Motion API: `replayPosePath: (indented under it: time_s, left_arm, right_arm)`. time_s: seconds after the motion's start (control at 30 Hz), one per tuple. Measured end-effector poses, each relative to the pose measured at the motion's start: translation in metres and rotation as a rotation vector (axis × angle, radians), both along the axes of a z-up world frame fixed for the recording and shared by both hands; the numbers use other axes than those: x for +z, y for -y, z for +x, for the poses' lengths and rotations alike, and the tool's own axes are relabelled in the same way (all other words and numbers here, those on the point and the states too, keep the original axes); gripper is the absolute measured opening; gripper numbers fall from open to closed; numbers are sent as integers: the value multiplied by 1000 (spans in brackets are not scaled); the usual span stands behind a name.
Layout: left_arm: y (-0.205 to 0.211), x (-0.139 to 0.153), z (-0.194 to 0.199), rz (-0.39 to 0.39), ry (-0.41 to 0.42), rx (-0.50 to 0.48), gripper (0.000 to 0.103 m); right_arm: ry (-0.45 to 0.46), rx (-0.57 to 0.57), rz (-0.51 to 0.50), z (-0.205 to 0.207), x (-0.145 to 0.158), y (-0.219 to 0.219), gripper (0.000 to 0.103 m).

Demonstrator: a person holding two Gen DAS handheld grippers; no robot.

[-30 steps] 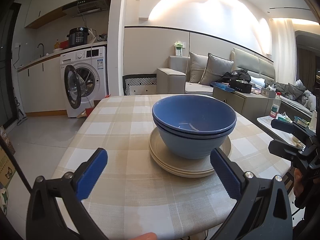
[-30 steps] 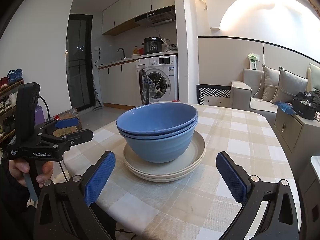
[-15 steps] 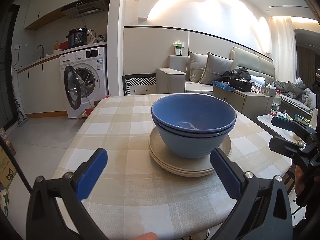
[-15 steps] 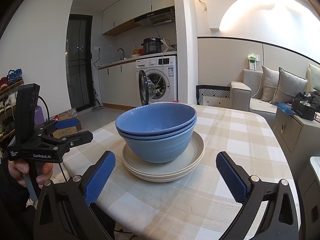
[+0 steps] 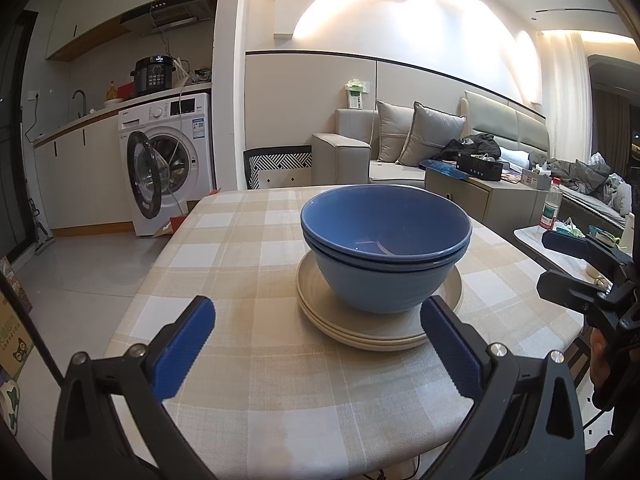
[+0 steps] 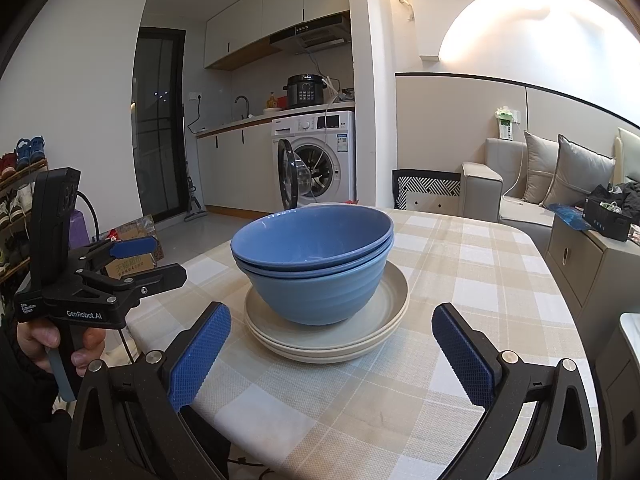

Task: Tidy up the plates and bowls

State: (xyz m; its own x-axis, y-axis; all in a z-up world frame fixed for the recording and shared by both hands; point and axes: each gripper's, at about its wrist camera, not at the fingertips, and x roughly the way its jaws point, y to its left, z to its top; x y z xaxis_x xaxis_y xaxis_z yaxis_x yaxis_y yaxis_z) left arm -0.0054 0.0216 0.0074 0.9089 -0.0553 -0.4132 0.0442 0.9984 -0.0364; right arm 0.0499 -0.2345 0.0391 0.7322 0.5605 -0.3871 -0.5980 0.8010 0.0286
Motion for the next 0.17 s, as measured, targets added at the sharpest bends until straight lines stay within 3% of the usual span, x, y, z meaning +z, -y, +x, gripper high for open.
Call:
replayPosePath:
  time_s: [0.17]
  left_arm:
    - [-2, 0, 0, -16, -3, 4, 103]
  right_arm:
    - [0, 0, -1, 0, 0, 1, 103]
